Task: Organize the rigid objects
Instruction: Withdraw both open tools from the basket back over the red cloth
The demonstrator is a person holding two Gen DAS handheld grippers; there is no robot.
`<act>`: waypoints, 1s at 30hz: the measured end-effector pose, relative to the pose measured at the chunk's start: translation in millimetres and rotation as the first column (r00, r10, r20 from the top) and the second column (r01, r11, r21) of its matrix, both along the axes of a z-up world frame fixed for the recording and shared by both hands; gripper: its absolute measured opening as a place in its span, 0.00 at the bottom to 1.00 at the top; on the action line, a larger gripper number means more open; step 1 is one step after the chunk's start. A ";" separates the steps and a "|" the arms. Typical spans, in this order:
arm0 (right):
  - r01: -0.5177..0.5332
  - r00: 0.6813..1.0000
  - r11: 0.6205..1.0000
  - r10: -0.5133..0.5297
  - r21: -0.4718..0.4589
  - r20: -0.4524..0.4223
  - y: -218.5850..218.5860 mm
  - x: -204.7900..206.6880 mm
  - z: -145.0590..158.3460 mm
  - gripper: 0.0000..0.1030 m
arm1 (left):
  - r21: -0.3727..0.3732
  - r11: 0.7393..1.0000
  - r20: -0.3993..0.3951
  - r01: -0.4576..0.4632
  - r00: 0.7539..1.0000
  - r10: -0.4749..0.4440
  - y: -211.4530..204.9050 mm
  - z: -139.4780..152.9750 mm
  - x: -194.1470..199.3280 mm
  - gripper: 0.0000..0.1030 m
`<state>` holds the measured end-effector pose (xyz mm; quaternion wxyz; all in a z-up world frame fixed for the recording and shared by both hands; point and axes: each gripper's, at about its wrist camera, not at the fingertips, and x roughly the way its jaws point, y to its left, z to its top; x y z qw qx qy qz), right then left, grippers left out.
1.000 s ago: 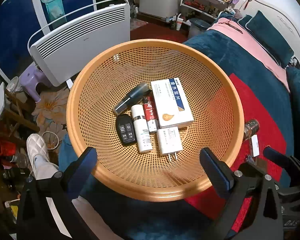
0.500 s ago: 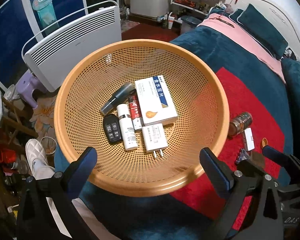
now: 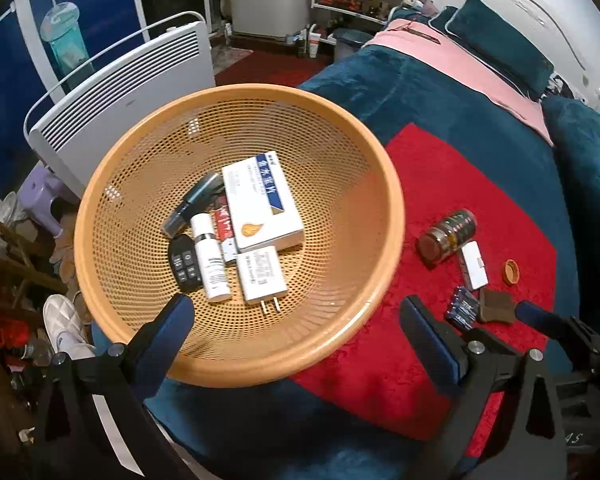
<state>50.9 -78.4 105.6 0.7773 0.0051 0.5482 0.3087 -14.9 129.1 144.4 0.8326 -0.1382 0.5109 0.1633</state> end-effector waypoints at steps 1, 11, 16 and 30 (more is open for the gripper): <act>0.006 1.000 1.000 -0.006 0.000 0.000 -2.8 -0.1 -0.1 1.00 | 0.001 1.000 -0.001 0.007 1.000 -0.007 -2.8 0.4 1.1 0.99; 0.060 0.998 0.998 -0.060 0.006 -0.018 -29.3 0.8 -3.6 1.00 | 0.010 0.998 -0.003 0.061 0.998 -0.061 -27.3 -0.1 10.1 0.99; 0.100 0.995 0.995 -0.100 -0.002 -0.020 -48.6 2.6 -5.3 1.00 | 0.014 0.995 -0.002 0.098 0.995 -0.098 -44.0 -0.6 17.4 0.99; 0.229 0.972 0.973 -0.229 -0.005 -0.056 -101.6 14.0 -16.7 1.00 | 0.019 0.977 0.004 0.212 0.977 -0.212 -85.9 -2.3 35.9 0.99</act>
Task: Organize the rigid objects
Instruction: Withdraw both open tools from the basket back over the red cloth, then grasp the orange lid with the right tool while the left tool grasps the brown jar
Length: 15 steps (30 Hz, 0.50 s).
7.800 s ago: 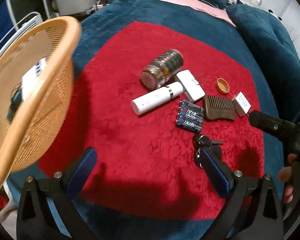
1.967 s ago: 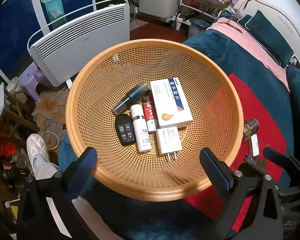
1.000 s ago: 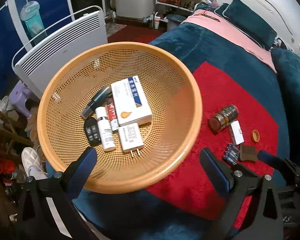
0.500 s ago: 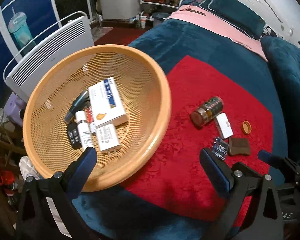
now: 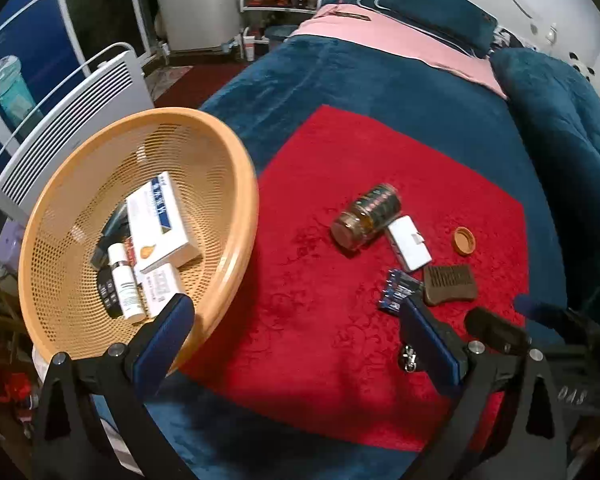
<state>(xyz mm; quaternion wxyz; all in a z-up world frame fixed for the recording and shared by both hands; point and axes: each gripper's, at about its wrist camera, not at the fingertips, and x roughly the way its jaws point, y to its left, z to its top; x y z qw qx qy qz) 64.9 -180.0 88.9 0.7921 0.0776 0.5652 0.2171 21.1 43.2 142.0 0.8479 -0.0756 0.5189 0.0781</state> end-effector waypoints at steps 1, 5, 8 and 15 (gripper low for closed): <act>0.011 1.000 1.000 -0.011 0.003 -0.007 -5.0 1.6 -1.7 1.00 | 0.000 1.000 -0.002 0.011 1.000 -0.011 -3.5 -1.1 0.0 0.99; 0.068 0.998 0.998 -0.068 -0.018 -0.015 -28.9 6.8 -9.0 1.00 | -0.017 0.998 -0.012 0.060 0.998 -0.060 -18.9 -10.1 2.0 0.99; 0.138 0.990 0.990 -0.138 -0.015 -0.036 -48.4 13.6 -19.5 1.00 | -0.031 0.994 -0.010 0.103 0.995 -0.103 -32.5 -18.5 6.9 0.99; 0.244 0.970 0.967 -0.245 -0.066 0.005 -59.4 45.0 -50.4 0.75 | -0.048 0.986 -0.011 0.158 0.987 -0.159 -46.1 -45.4 38.8 0.99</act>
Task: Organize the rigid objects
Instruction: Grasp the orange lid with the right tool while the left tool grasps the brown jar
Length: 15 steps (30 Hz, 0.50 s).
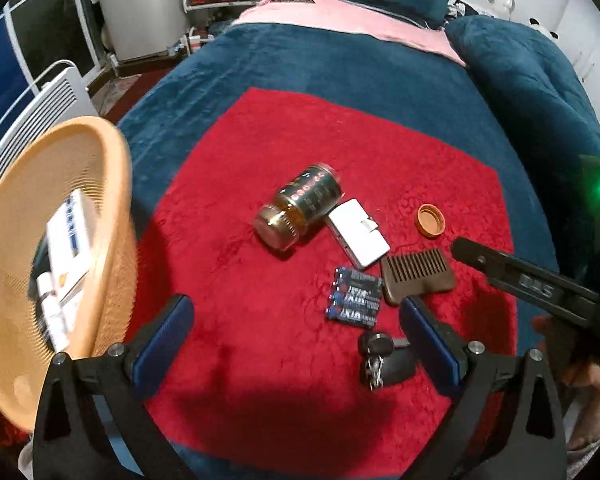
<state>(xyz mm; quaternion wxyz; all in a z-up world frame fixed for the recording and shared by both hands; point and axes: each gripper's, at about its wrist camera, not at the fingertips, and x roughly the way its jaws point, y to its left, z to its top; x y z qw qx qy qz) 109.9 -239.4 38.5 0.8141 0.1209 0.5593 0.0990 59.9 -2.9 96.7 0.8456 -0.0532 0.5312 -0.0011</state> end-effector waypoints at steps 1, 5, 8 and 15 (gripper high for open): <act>0.000 1.000 1.000 0.000 -0.005 -0.005 2.7 8.4 -6.0 0.71 | -0.007 1.000 -0.007 0.008 1.000 -0.008 -0.1 -4.1 5.7 0.99; 0.009 1.000 0.999 -0.008 -0.049 0.011 9.8 33.8 -19.4 0.70 | -0.006 0.999 -0.011 0.043 0.999 -0.043 -2.1 -15.7 27.6 0.99; 0.016 1.000 0.998 -0.017 -0.065 -0.012 12.2 50.8 -31.5 0.69 | 0.018 0.997 -0.018 0.071 0.997 -0.071 -2.5 -24.9 46.4 0.99; -0.040 0.999 0.994 0.037 -0.098 -0.041 13.5 58.1 -48.1 0.39 | 0.050 0.994 -0.080 0.099 0.992 -0.095 1.7 -51.8 79.1 0.99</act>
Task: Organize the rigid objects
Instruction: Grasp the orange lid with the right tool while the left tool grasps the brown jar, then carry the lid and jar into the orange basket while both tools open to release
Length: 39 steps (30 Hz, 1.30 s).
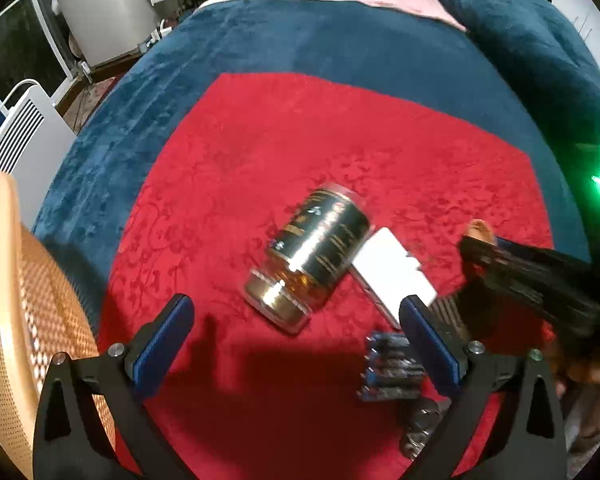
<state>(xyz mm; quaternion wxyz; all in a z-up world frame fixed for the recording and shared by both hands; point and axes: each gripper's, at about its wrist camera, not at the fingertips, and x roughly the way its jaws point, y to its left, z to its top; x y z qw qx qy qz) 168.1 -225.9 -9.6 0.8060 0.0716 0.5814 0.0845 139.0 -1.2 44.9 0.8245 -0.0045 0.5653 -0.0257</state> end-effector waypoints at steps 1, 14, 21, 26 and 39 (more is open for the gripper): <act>0.007 1.000 1.000 -0.007 0.016 0.003 -2.5 -3.6 2.8 0.39 | 0.001 1.000 -0.009 0.001 1.000 -0.001 1.3 -4.6 3.1 0.99; 0.023 1.000 0.993 -0.025 0.113 0.016 -21.5 -70.0 19.8 0.40 | -0.008 0.998 -0.041 0.066 0.997 -0.066 -3.0 -17.9 25.5 0.53; -0.005 1.000 0.991 0.001 0.134 0.030 -12.0 -78.3 28.8 0.40 | -0.035 0.999 -0.070 -0.020 0.997 0.017 4.9 -13.8 -22.7 0.51; -0.027 0.999 0.988 0.022 0.154 0.037 0.8 -80.8 32.7 0.40 | -0.046 0.998 -0.069 -0.041 0.997 0.038 6.4 -12.4 -59.3 0.50; -0.065 0.997 0.985 0.059 0.160 0.041 16.4 -103.6 43.3 0.40 | -0.049 0.995 -0.061 -0.082 0.995 0.079 11.8 -6.0 -100.4 0.50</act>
